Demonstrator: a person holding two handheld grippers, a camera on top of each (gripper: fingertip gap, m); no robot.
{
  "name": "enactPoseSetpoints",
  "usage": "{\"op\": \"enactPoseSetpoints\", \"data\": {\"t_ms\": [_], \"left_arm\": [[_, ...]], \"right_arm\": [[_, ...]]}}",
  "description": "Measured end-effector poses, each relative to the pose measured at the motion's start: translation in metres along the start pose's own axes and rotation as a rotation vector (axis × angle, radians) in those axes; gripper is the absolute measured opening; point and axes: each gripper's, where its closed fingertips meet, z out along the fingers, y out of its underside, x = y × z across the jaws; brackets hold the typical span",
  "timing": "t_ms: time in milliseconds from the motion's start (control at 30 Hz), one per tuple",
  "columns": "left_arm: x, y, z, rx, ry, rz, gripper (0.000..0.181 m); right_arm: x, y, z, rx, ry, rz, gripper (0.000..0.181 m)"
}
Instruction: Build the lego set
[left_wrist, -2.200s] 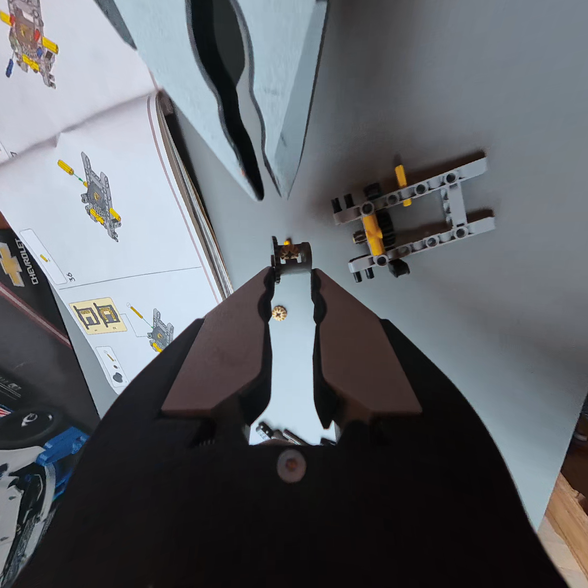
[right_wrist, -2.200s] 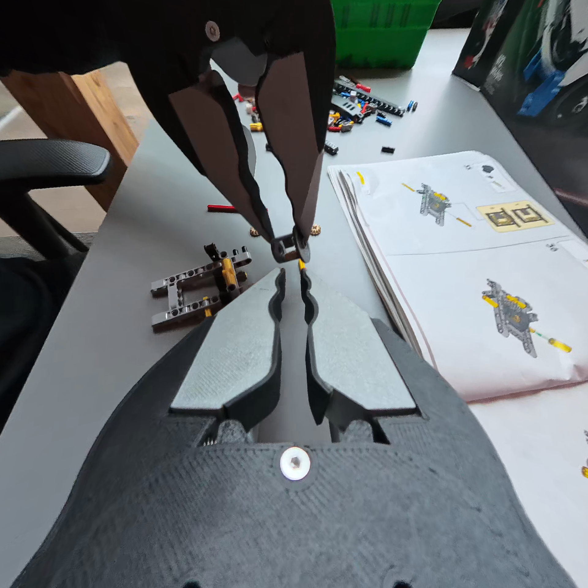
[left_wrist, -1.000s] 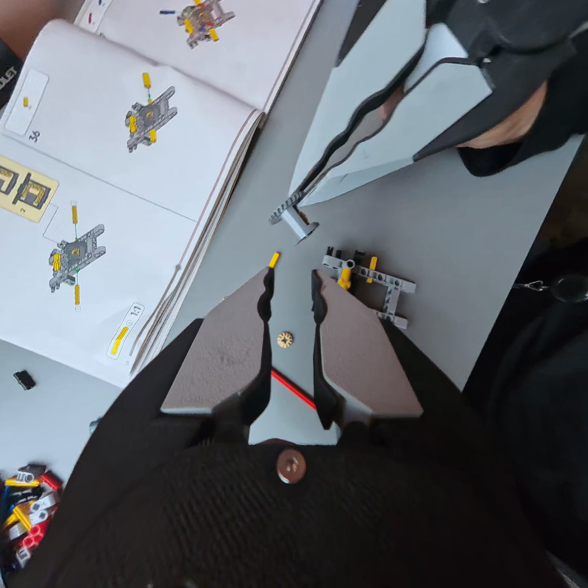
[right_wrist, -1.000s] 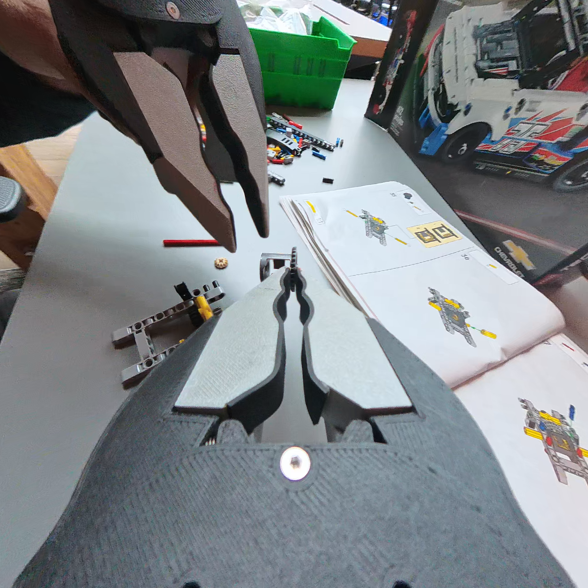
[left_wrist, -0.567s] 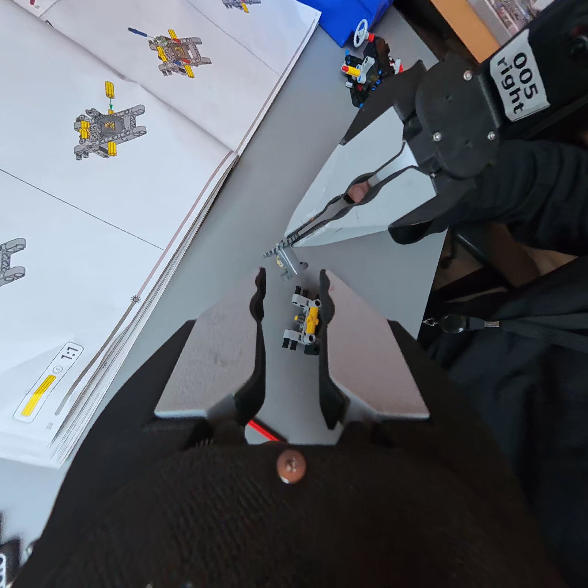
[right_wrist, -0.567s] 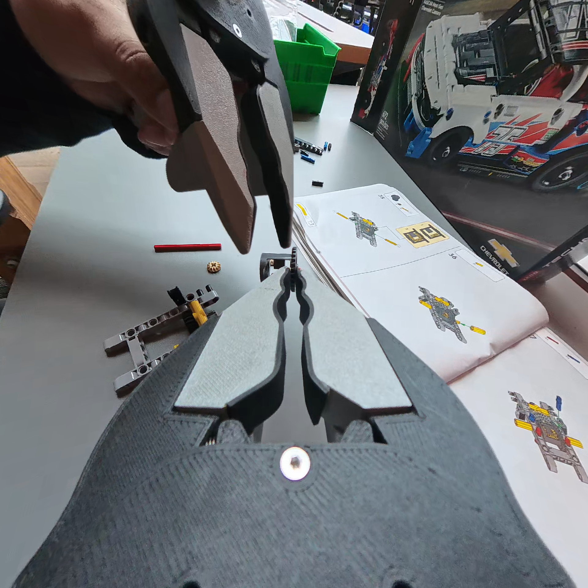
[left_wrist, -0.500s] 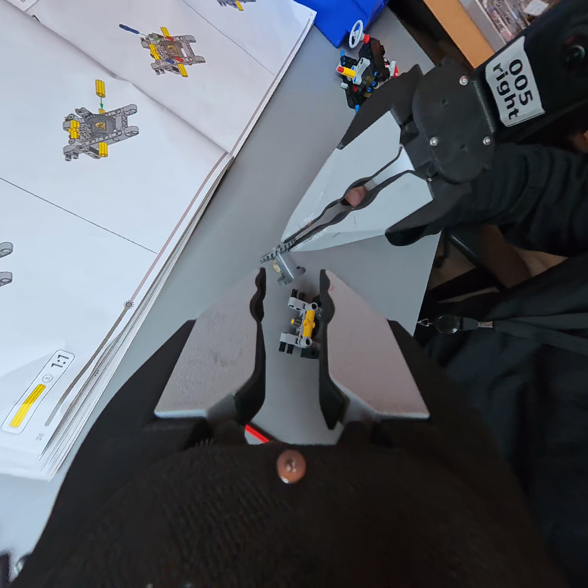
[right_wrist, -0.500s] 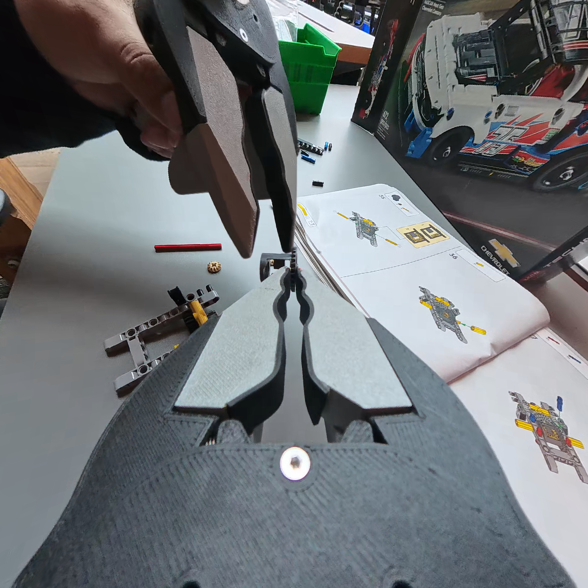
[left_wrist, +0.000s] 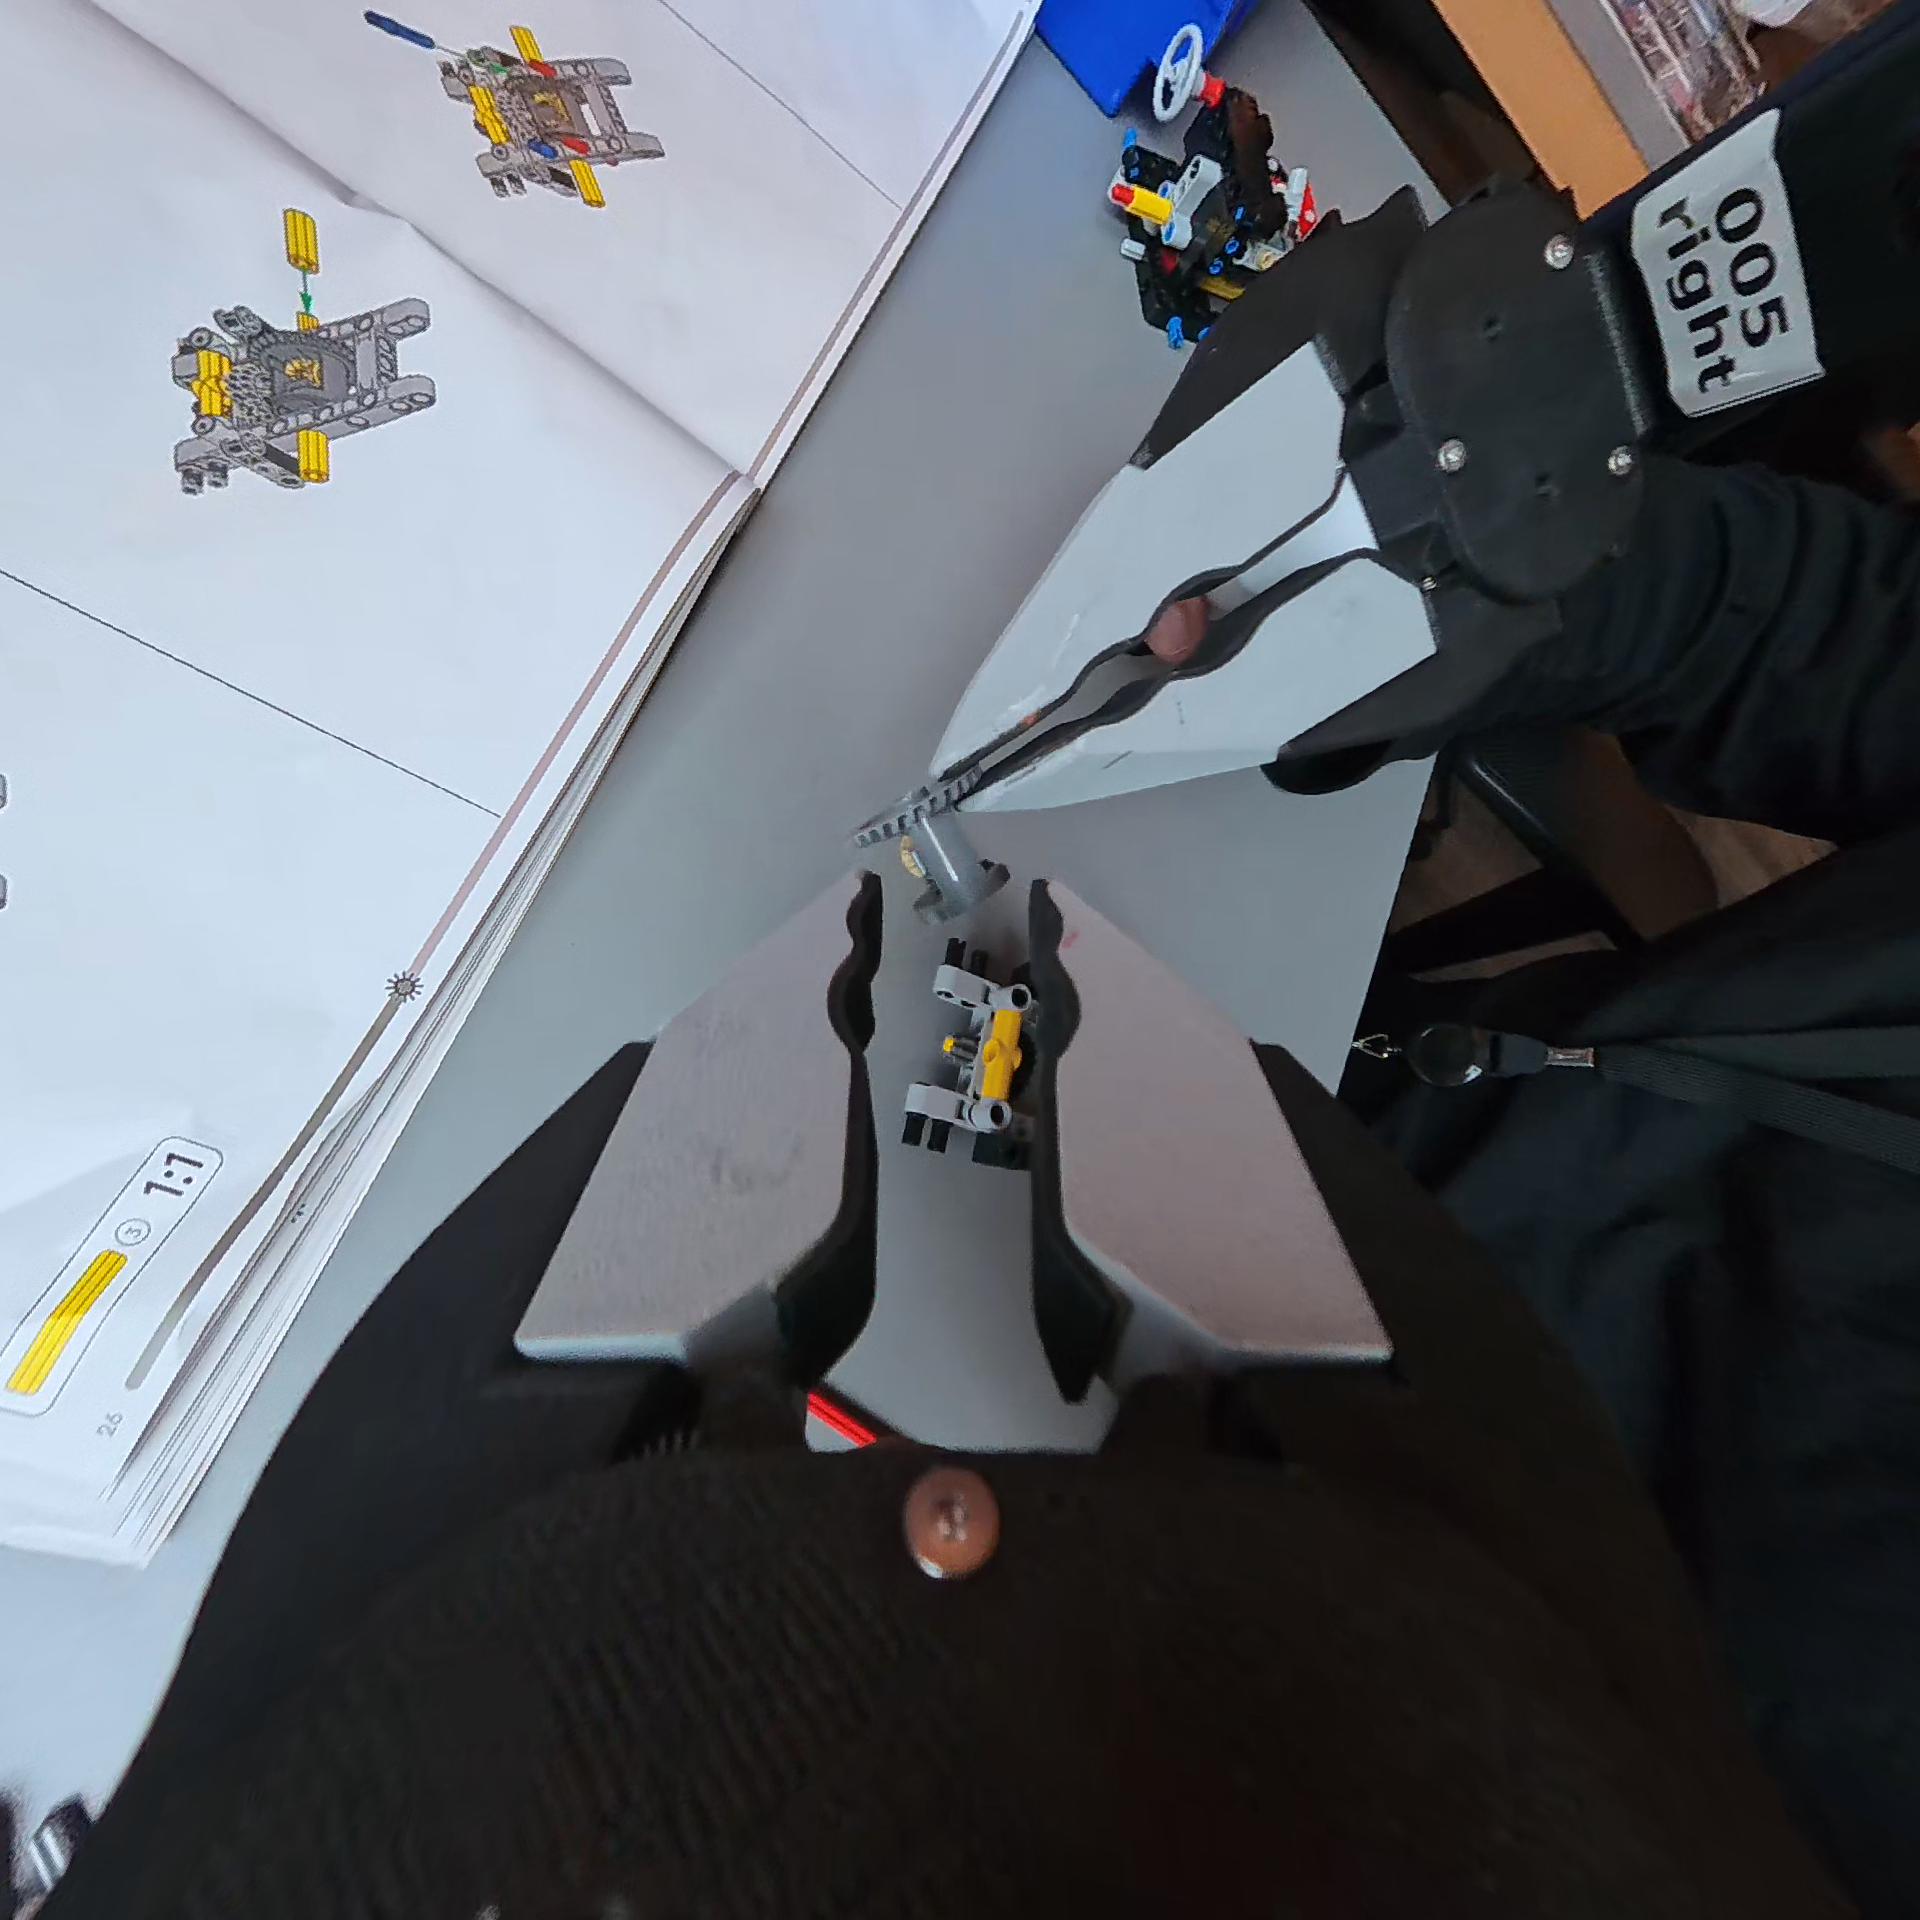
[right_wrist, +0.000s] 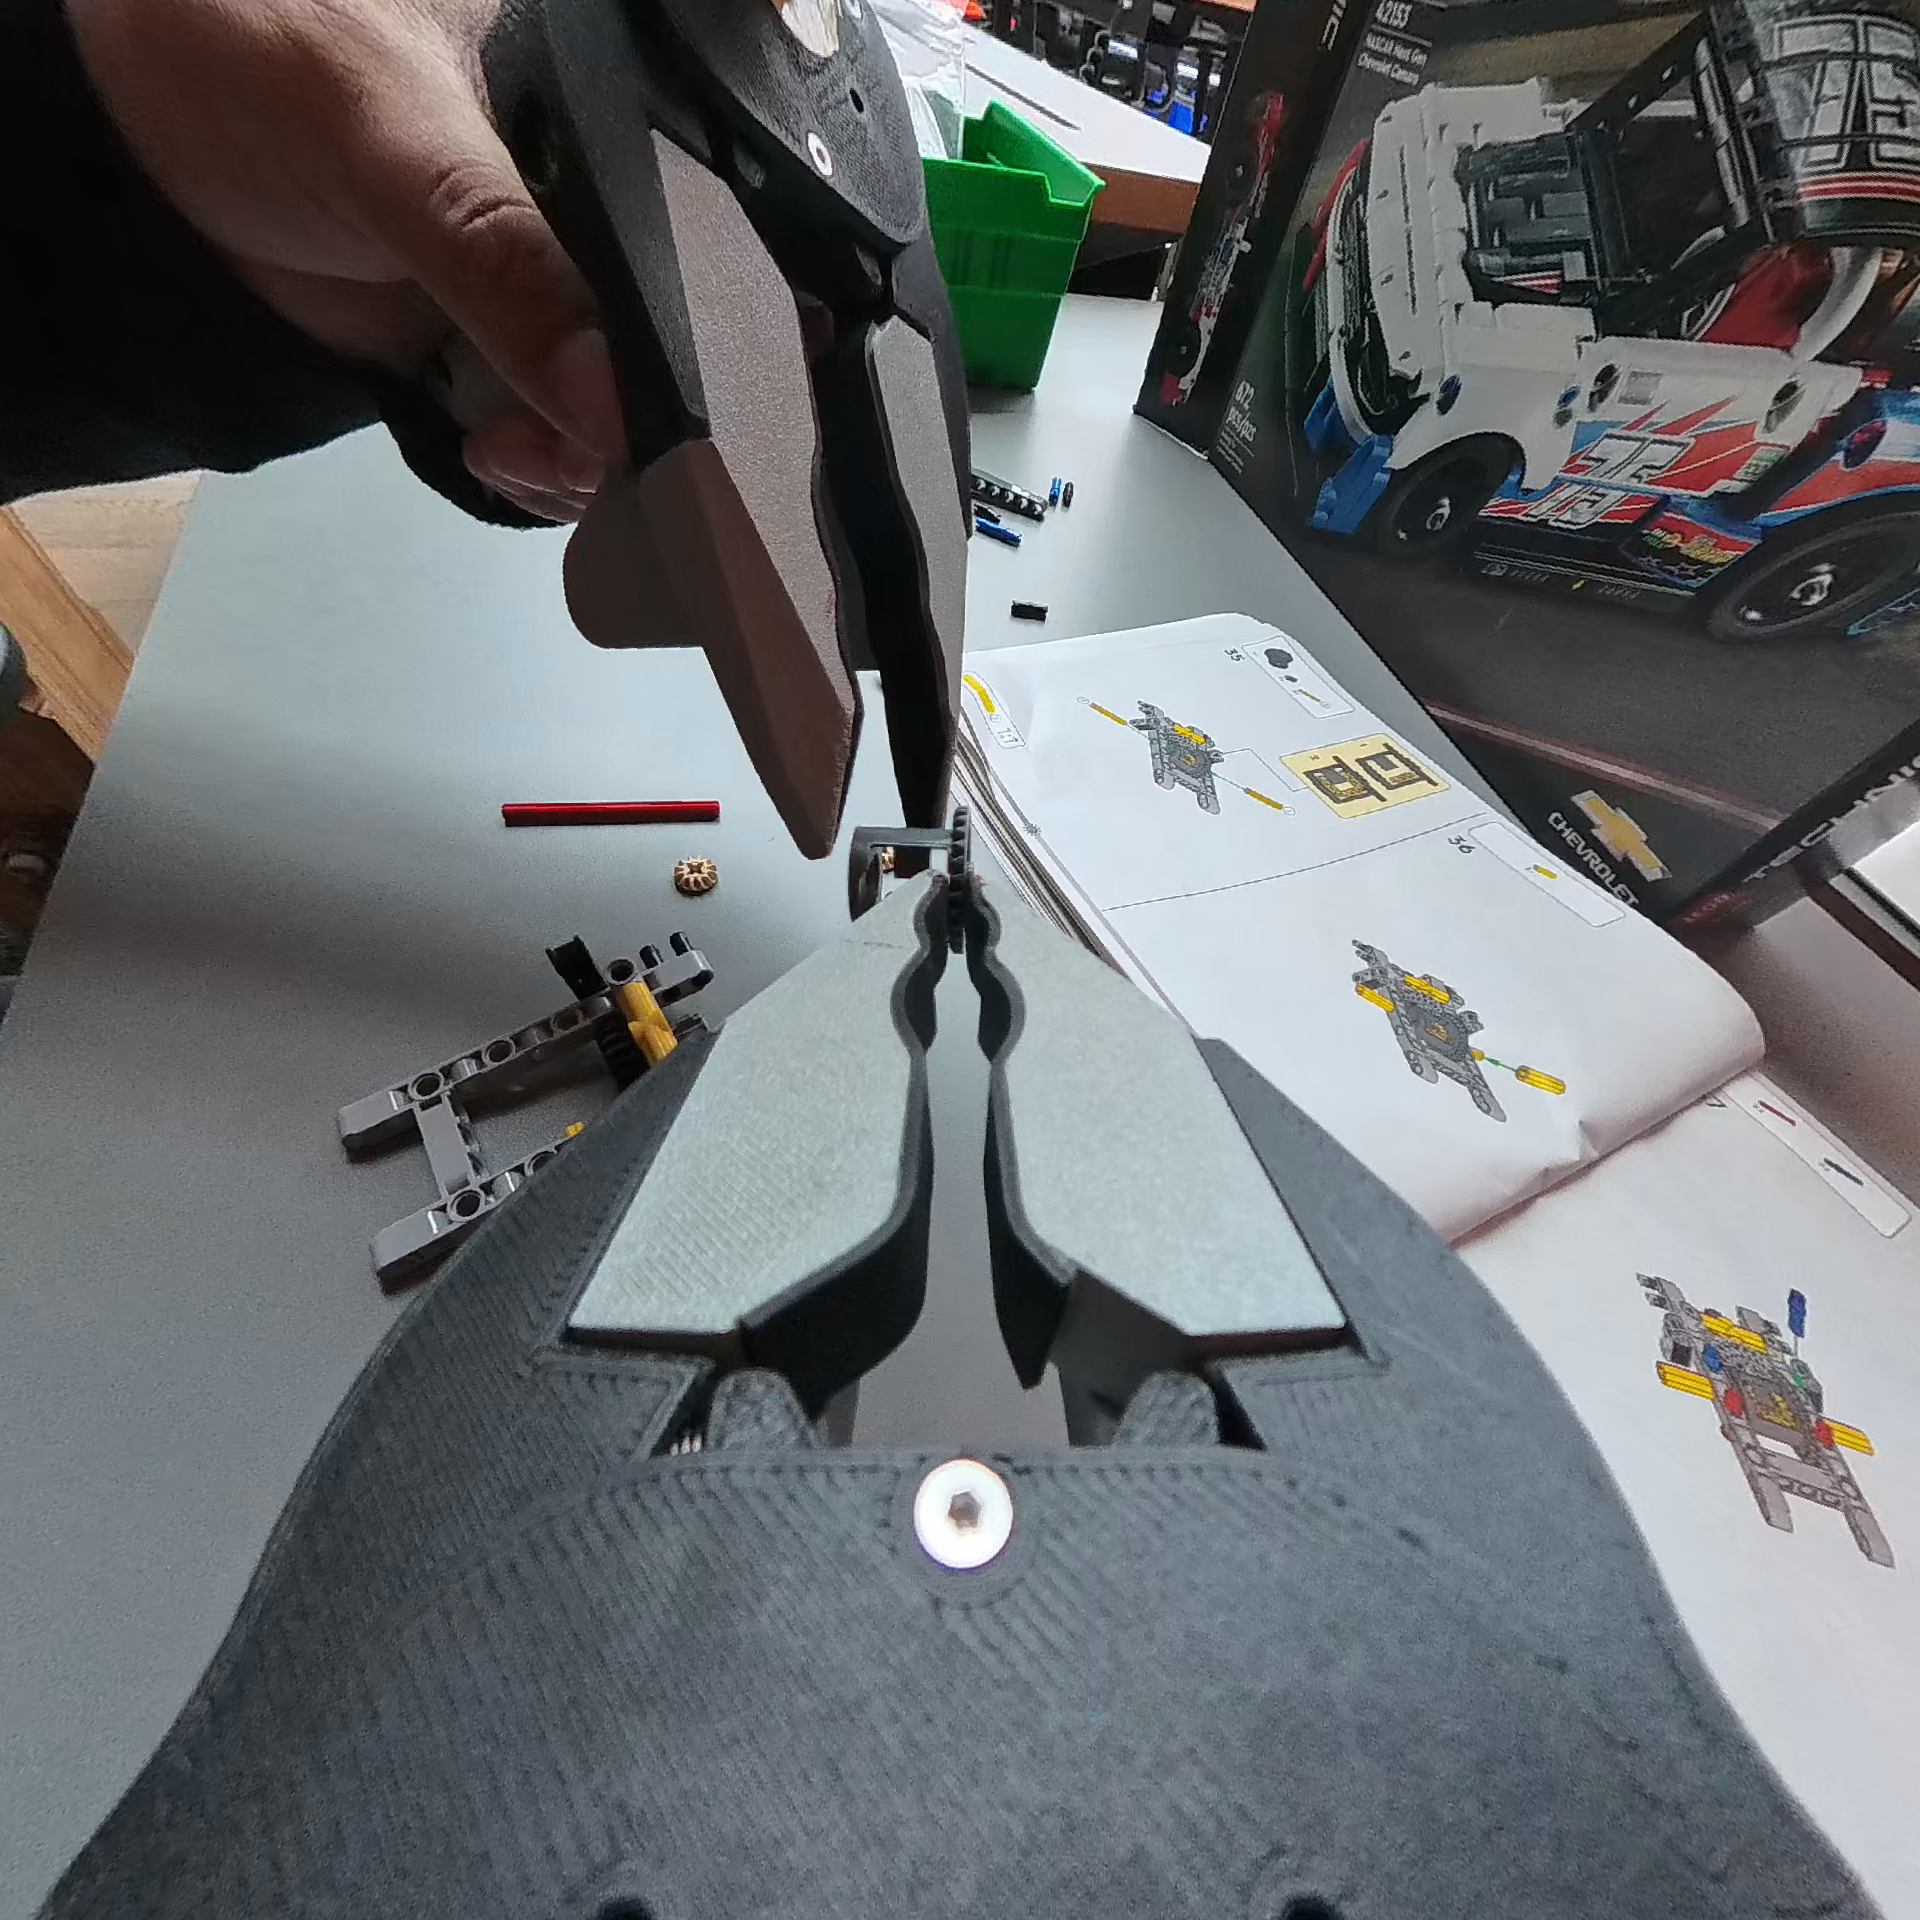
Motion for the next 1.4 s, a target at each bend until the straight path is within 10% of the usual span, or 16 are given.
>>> {"op": "enactPoseSetpoints", "data": {"t_ms": [500,867,1400], "left_arm": [[0.000,0.002,0.005,-0.022,0.034,-0.072,0.010],[0.023,0.055,0.006,-0.222,-0.097,0.075,0.007],[0.037,0.086,0.029,-0.341,-0.265,0.272,0.007]], "right_arm": [[-0.010,-0.002,0.001,-0.003,-0.020,-0.011,0.000],[-0.047,0.023,-0.020,-0.075,-0.391,0.002,0.003],[-0.078,0.067,-0.019,-0.294,-0.506,-0.120,0.004]]}}
